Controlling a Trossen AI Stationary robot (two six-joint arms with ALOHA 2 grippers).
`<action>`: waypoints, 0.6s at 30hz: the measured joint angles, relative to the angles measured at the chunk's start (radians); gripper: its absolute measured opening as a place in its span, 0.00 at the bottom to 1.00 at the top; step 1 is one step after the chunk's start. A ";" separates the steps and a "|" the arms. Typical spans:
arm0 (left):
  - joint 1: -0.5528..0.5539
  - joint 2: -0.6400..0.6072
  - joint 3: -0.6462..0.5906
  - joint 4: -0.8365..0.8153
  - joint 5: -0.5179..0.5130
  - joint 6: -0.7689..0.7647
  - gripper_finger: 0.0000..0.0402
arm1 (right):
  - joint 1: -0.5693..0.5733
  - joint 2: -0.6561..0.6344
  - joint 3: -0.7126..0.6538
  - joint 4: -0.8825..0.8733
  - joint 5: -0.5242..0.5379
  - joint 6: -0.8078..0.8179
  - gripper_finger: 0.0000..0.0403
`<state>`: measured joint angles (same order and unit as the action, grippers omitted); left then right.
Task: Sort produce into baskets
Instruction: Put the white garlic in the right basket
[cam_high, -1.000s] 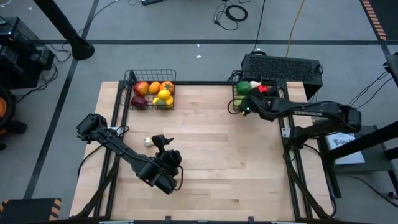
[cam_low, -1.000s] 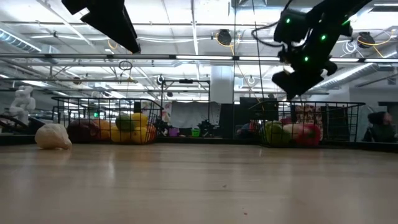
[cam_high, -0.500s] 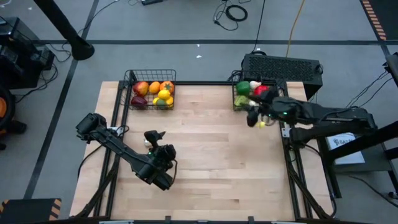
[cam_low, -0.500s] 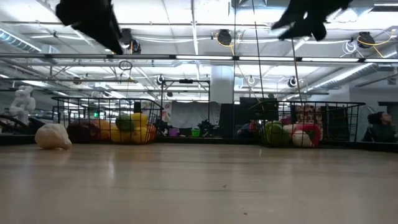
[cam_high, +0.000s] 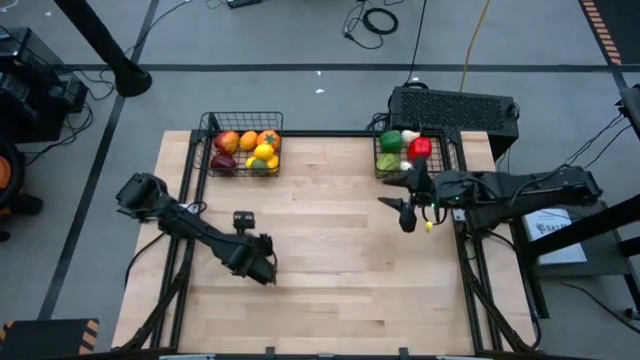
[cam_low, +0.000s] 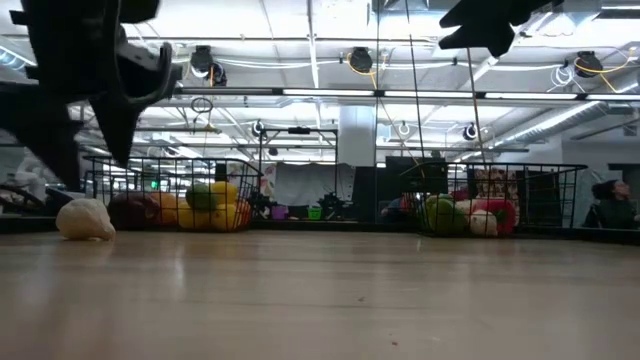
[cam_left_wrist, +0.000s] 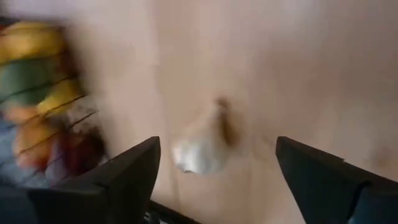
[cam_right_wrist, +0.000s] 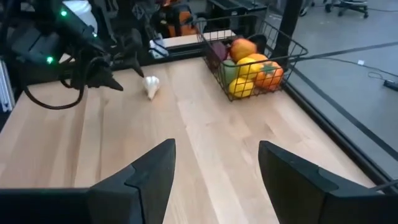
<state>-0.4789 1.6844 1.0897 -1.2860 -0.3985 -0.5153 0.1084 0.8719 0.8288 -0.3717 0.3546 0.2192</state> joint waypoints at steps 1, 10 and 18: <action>0.010 0.000 0.000 0.010 0.035 0.069 0.79 | 0.004 0.007 0.000 0.002 0.001 0.000 0.55; 0.150 0.000 -0.016 0.104 0.080 0.290 0.68 | 0.050 0.023 0.000 -0.005 0.002 0.029 0.55; 0.177 0.000 -0.004 0.112 0.229 0.164 0.68 | 0.091 0.023 0.000 -0.007 0.004 0.024 0.55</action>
<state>-0.3017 1.6844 1.0857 -1.1741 -0.1691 -0.3513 0.1989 0.8951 0.8288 -0.3788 0.3588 0.2427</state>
